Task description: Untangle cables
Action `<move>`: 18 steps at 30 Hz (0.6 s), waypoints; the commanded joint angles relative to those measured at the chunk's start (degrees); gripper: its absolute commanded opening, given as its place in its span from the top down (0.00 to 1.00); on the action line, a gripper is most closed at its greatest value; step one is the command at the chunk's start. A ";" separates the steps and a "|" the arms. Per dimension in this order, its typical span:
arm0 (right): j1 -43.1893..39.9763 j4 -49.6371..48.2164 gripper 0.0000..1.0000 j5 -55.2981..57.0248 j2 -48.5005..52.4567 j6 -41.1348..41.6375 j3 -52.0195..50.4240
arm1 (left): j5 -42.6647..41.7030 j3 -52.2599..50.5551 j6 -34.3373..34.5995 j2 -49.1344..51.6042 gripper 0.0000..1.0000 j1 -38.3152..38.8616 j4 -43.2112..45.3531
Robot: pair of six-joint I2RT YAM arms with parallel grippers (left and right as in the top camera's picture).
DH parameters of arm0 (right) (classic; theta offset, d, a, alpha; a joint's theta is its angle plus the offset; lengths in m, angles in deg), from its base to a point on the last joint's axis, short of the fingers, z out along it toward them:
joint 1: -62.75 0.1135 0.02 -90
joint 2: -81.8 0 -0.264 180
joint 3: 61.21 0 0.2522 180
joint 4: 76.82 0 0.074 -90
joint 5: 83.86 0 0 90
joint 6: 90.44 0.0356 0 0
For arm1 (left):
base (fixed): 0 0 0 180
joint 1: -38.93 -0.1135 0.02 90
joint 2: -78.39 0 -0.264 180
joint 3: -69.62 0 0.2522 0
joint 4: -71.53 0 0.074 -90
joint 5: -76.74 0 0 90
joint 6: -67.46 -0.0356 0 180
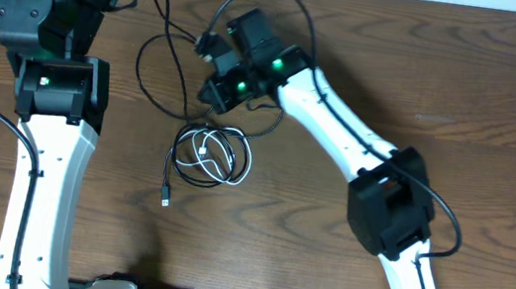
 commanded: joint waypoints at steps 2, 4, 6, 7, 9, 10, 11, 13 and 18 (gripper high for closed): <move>-4.48 2.86 0.99 1.05 -8.87 0.17 0.22 | 0.57 1.81 0.26 -1.36 0.93 -1.20 -1.22; -6.95 5.33 0.99 1.03 -11.98 -1.84 0.22 | 1.38 1.81 0.26 -1.31 0.93 -1.25 -2.14; -7.78 6.80 0.91 0.44 -12.85 -3.67 0.22 | 2.32 1.81 0.31 -1.29 0.92 -1.22 -2.08; -7.89 7.48 0.86 -0.26 -12.92 -4.87 0.22 | 3.04 1.81 0.33 -1.29 0.93 -1.22 -1.86; -7.61 8.96 0.76 -2.82 -12.63 -8.11 0.13 | 4.35 1.81 0.33 -1.29 0.93 -1.25 -1.66; -7.32 9.49 0.74 -4.39 -12.22 -9.60 0.04 | 4.92 1.81 0.33 -1.29 0.93 -1.22 -1.68; -7.02 9.88 0.69 -6.29 -11.96 -11.06 -0.02 | 5.22 1.81 0.35 -1.29 0.93 -1.25 -1.68; -5.70 10.14 0.61 -15.26 -10.29 -17.73 -0.26 | 5.57 1.81 0.55 -1.29 0.92 -1.25 -1.68; -2.64 6.88 0.54 -23.17 -6.71 -21.57 -0.83 | 5.75 1.81 0.55 -1.31 0.93 -1.25 -1.68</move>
